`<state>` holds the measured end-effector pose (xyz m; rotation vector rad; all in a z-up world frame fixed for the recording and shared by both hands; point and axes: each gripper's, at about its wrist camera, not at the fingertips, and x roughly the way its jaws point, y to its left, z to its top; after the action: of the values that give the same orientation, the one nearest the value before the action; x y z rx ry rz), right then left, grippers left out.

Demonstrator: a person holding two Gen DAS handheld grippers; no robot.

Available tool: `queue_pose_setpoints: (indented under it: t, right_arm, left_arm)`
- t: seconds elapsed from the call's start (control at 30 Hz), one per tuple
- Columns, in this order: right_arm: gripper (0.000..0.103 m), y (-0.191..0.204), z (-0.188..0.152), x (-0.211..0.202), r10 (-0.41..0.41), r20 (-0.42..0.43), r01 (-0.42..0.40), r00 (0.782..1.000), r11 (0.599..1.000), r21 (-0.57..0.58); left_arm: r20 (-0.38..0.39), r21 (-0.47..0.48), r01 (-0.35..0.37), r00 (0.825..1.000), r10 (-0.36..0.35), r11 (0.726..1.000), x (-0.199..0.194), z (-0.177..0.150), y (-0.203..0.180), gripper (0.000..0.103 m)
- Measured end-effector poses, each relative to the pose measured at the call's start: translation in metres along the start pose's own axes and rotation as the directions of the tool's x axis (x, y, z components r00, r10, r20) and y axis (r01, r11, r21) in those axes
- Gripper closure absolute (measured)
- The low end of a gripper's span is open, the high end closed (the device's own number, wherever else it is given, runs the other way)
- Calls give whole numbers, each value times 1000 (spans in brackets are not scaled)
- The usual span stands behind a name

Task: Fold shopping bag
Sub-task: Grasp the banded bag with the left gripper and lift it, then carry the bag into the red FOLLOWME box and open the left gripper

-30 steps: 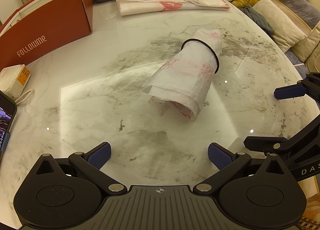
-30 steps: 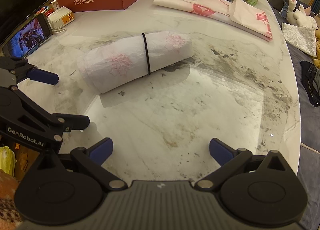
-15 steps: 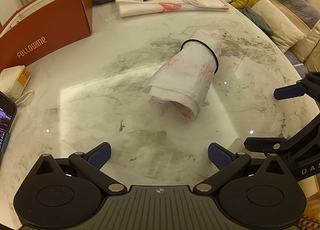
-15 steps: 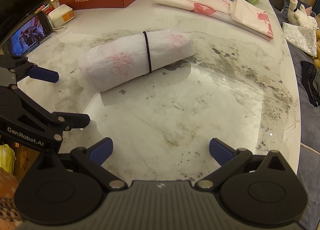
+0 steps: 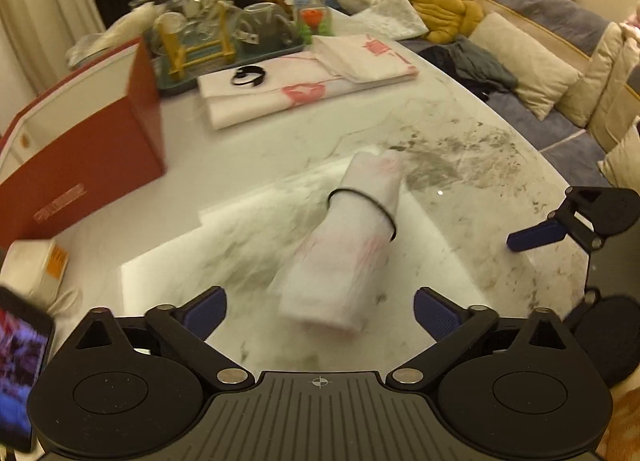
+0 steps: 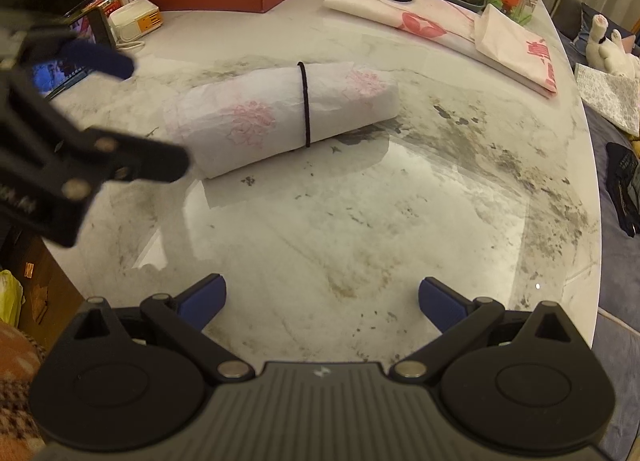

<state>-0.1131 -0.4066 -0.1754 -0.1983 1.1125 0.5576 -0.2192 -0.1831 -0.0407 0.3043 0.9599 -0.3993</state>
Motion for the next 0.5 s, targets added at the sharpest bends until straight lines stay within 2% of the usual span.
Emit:
queue_pose_setpoints:
  t: [0.03, 0.07, 0.13, 0.2, 0.23, 0.3, 0.4, 0.5]
  right_arm:
    - [0, -1, 0, 0, 7, -2, -7, 1000, 1000, -14]
    - [0, -2, -2, -1, 14, -6, -14, 1000, 999, -29]
    - [0, -6, -5, -3, 28, -17, -29, 999, 998, -61]
    - [0, -14, -10, -6, 42, -30, -44, 999, 995, -91]
    - [0, -20, -13, -7, 46, -38, -50, 998, 993, -103]
    - [0, -33, -19, -10, 48, -54, -54, 997, 993, -110]
    - [0, -50, -22, -12, 45, -67, -51, 997, 994, -101]
    - [0, -53, -14, -8, 40, -75, -47, 996, 995, -93]
  left_arm:
    - [-17, 5, 8, 1000, -8, 1000, 8, 6, -3, 31]
    - [-45, 6, 18, 999, -18, 1000, 19, 12, -5, 60]
    - [-94, -6, 42, 995, -42, 999, 38, 19, -8, 84]
    - [-80, -68, 50, 995, -56, 996, 42, 22, -7, 89]
    - [-66, -117, 54, 996, -62, 992, 39, 25, -4, 96]
    - [-9, -231, 65, 998, -69, 971, 26, 28, 6, 97]
    - [65, -320, 36, 998, -16, 947, 0, 33, 25, 97]
    - [123, -396, 13, 992, 38, 918, -24, 47, 72, 97]
